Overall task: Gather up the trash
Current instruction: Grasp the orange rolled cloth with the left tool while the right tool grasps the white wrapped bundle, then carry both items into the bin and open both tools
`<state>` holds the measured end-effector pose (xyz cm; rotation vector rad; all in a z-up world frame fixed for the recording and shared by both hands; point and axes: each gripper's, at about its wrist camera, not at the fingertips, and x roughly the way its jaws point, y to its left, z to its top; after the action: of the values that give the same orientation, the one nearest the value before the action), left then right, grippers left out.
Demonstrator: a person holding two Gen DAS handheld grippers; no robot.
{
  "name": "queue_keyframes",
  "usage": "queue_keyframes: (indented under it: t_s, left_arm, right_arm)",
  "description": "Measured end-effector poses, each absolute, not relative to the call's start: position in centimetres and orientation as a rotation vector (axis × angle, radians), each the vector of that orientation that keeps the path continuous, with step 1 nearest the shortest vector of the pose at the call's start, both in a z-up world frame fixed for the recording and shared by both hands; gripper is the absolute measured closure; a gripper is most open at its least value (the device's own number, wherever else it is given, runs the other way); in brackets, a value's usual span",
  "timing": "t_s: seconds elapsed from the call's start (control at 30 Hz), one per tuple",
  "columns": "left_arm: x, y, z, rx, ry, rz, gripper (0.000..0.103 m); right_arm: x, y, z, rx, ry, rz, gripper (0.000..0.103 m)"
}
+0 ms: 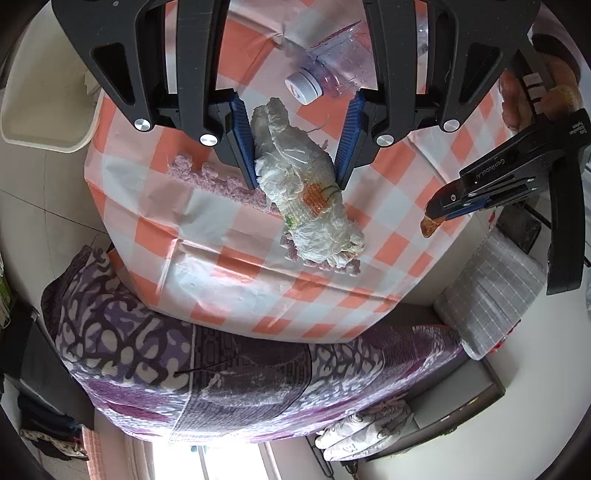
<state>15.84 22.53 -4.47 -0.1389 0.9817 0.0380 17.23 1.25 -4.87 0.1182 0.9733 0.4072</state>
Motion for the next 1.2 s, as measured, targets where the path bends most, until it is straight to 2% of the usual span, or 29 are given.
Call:
queue_keyframes:
  t_s: [0.43, 0.9, 1.2]
  left_arm:
    - [11.6, 19.0, 0.4, -0.218, 0.808, 0.160, 0.082]
    - [11.5, 13.0, 1.3, -0.178, 0.724, 0.157, 0.082]
    - [12.0, 7.8, 0.7, -0.125, 0.738, 0.084, 0.082]
  right_arm:
    - [14.2, -2.8, -1.0, 0.174, 0.822, 0.302, 0.063]
    - [12.5, -8.5, 0.0, 0.195, 0.778, 0.175, 0.063]
    - [11.8, -12.4, -0.2, 0.206, 0.790, 0.099, 0.063]
